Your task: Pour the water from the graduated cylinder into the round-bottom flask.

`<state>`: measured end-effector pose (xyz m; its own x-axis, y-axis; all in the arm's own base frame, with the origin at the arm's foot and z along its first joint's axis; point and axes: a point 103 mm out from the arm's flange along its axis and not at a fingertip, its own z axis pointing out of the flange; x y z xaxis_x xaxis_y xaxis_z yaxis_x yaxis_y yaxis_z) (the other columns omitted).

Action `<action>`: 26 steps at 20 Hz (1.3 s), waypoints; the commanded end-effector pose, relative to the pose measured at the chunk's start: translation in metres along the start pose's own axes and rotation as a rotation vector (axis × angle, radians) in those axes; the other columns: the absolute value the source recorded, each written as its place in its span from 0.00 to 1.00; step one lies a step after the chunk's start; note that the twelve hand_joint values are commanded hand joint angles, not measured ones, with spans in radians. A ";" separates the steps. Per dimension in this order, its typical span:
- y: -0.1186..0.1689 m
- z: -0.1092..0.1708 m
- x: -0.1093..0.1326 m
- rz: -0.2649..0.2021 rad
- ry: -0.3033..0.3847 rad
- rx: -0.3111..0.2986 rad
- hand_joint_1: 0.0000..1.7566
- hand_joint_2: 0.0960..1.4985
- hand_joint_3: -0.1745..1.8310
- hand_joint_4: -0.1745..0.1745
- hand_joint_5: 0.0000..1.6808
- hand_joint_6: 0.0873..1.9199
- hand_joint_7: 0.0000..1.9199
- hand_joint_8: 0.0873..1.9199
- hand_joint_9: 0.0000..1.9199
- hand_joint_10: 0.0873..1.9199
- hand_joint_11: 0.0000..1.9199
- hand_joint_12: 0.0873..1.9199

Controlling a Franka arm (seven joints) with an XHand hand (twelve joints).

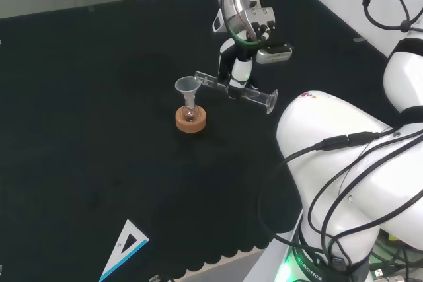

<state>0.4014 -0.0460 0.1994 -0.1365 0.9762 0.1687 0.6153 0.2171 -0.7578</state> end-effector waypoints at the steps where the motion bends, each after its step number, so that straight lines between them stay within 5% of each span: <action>1: -0.002 -0.004 0.002 0.030 -0.020 0.034 0.65 0.73 0.08 0.14 0.60 0.49 0.72 0.10 0.79 0.00 0.67 0.35; 26: -0.007 -0.022 0.015 0.112 -0.080 0.132 0.65 0.73 0.08 0.11 0.59 0.49 0.73 0.09 0.80 0.00 0.67 0.35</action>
<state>0.4119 -0.0321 0.2194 -0.1405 0.9889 0.0488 0.5310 0.1169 -0.8393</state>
